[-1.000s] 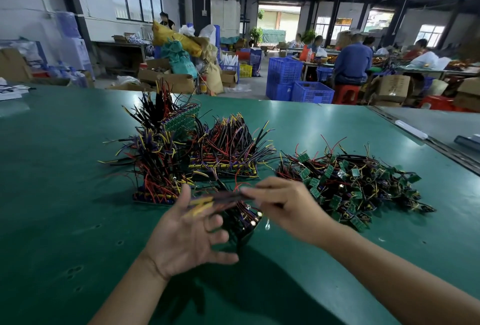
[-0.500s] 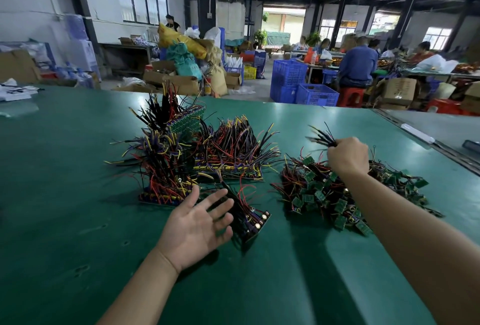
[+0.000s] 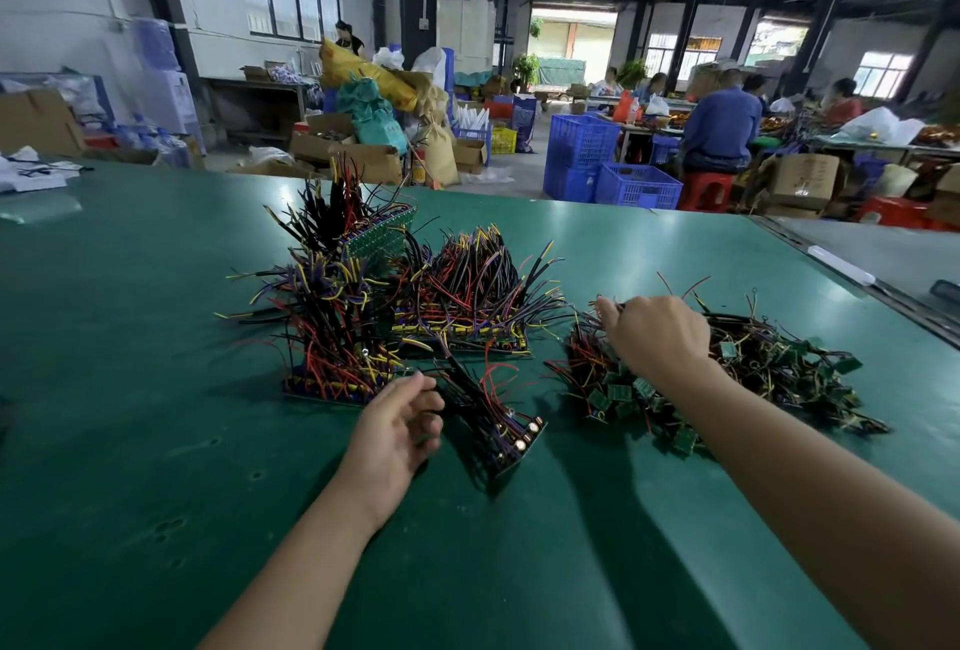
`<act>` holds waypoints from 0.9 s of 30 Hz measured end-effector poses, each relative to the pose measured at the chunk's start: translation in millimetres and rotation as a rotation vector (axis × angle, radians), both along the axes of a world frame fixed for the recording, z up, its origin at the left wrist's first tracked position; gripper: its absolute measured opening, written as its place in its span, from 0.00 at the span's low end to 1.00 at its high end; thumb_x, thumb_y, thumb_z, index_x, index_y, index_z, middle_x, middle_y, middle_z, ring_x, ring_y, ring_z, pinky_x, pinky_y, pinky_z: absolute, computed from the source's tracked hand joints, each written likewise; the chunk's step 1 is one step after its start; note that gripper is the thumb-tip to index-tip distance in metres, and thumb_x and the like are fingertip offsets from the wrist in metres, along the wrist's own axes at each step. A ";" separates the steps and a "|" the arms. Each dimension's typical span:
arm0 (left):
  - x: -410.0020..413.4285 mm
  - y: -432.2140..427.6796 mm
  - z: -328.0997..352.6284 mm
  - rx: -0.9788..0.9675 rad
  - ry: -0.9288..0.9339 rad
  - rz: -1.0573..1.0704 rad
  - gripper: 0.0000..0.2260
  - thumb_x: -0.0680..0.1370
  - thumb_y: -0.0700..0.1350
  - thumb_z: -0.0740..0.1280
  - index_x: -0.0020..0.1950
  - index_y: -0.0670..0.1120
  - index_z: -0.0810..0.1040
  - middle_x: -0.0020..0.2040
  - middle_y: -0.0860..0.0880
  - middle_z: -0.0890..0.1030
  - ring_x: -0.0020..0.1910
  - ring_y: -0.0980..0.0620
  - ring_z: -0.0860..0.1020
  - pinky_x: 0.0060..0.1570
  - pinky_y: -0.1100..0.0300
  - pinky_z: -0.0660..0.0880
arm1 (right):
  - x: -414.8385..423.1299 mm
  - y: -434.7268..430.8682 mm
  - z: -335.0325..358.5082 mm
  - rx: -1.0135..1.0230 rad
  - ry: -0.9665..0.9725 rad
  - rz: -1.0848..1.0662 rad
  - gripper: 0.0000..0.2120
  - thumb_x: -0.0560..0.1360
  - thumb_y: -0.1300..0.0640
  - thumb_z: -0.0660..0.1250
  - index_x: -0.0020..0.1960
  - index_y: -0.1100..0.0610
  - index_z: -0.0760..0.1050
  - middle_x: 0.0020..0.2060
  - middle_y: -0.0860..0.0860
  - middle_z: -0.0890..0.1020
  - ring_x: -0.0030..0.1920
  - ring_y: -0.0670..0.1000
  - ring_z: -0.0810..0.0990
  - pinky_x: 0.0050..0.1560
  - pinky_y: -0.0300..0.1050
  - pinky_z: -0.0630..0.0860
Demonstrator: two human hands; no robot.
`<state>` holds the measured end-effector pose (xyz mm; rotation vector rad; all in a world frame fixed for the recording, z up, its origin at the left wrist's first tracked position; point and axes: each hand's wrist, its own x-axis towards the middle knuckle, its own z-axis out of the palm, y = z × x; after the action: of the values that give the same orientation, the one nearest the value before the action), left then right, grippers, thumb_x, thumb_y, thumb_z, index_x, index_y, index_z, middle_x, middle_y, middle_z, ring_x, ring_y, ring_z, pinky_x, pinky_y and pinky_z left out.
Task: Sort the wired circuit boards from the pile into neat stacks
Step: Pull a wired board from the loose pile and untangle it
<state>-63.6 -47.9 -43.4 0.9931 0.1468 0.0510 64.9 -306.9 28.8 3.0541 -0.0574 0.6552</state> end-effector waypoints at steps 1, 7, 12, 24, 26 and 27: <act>-1.0 -3.6 -1.3 0.179 -0.036 0.066 0.04 0.75 0.45 0.67 0.44 0.44 0.76 0.35 0.50 0.78 0.31 0.52 0.73 0.33 0.59 0.69 | -2.7 1.8 -5.2 -0.020 0.029 0.024 0.31 0.81 0.37 0.46 0.45 0.59 0.78 0.46 0.60 0.82 0.47 0.59 0.80 0.35 0.45 0.67; -19.5 -26.2 -13.0 1.055 -0.402 -0.039 0.09 0.70 0.51 0.73 0.45 0.53 0.75 0.40 0.56 0.77 0.39 0.58 0.75 0.41 0.68 0.71 | -16.8 9.3 -24.5 -0.158 0.125 0.036 0.34 0.81 0.38 0.40 0.75 0.59 0.62 0.76 0.56 0.63 0.78 0.57 0.52 0.75 0.64 0.44; -19.2 -30.8 -12.3 1.216 -0.346 -0.012 0.10 0.73 0.48 0.72 0.41 0.53 0.70 0.37 0.57 0.75 0.37 0.60 0.73 0.39 0.65 0.71 | -65.8 32.1 -25.0 0.182 -0.139 0.170 0.23 0.80 0.39 0.52 0.61 0.54 0.74 0.58 0.56 0.77 0.60 0.59 0.75 0.57 0.55 0.72; -21.0 -30.7 -19.1 1.300 -0.121 0.228 0.15 0.76 0.46 0.68 0.55 0.52 0.63 0.49 0.55 0.72 0.51 0.51 0.71 0.49 0.56 0.70 | -131.1 66.0 -66.5 1.189 0.476 0.251 0.12 0.76 0.52 0.66 0.57 0.54 0.70 0.36 0.57 0.83 0.25 0.55 0.81 0.24 0.46 0.78; -20.1 -32.5 -16.4 1.141 -0.094 0.250 0.15 0.76 0.44 0.69 0.55 0.51 0.64 0.49 0.53 0.74 0.49 0.51 0.74 0.45 0.58 0.70 | -133.6 63.0 -71.4 1.370 0.423 0.206 0.11 0.75 0.58 0.64 0.56 0.59 0.73 0.31 0.56 0.82 0.25 0.56 0.79 0.27 0.47 0.78; -19.0 -33.3 -15.7 1.066 -0.074 0.240 0.15 0.75 0.45 0.70 0.55 0.51 0.65 0.48 0.52 0.75 0.47 0.52 0.76 0.43 0.60 0.71 | -134.5 61.1 -73.8 1.444 0.403 0.197 0.10 0.75 0.60 0.64 0.56 0.61 0.74 0.28 0.56 0.80 0.25 0.57 0.78 0.27 0.46 0.77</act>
<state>-82.6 -81.2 -59.1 2.0294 0.1713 0.4179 -69.6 -245.8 -45.1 4.5348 -0.3705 -0.2238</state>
